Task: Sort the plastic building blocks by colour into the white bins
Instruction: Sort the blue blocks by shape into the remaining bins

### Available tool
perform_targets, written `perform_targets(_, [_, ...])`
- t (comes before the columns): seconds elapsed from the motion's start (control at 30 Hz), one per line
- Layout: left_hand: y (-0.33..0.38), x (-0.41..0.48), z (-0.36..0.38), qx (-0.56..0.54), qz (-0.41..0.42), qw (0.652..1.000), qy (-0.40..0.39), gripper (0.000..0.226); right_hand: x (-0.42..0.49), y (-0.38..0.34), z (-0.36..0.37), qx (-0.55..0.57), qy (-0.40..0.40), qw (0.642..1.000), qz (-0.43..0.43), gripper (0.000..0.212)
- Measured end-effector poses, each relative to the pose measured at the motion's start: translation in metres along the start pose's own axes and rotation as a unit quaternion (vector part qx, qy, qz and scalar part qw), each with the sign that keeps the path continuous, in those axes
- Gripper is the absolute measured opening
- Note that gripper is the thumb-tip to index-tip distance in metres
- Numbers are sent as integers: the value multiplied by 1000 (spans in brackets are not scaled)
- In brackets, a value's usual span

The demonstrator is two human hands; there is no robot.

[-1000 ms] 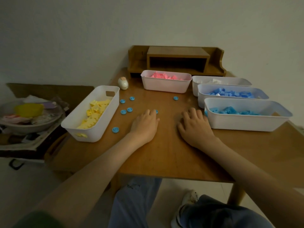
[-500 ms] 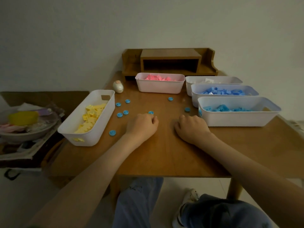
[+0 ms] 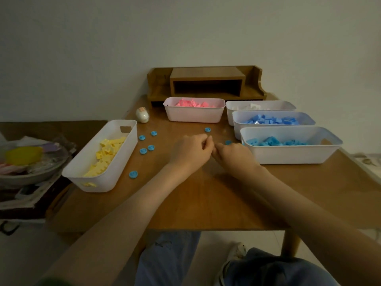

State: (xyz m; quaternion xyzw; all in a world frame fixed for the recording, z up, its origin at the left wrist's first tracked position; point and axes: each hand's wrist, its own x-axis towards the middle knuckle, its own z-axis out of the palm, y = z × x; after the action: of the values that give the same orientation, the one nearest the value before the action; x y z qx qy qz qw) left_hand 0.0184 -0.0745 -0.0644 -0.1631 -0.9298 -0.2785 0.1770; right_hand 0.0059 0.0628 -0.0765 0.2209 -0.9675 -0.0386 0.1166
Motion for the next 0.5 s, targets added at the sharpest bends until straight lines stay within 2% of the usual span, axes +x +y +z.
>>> perform_targets(0.1, [10,13,5,-121,-12,991,60,42,0,11,-30,48,51,996,55,23])
perform_targets(0.17, [22,28,10,-242,-85,963,86,48,-1,27,-49,92,62,991,75,30])
perform_targets(0.23, [36,43,15,-295,-136,942,85,52,-4,52,-58,177,99,973,107,46])
perform_targets(0.3, [54,56,21,-305,-126,944,29,55,-5,84,-61,215,146,951,165,51])
perform_targets(0.37, [76,64,24,-308,-96,945,-49,59,-6,114,-60,192,170,944,208,52])
perform_targets(0.43, [97,74,33,-255,-74,958,-110,64,-10,138,-55,179,169,940,236,47])
perform_targets(0.5, [109,83,45,-189,-55,967,-162,52,-14,152,-43,201,141,936,254,42])
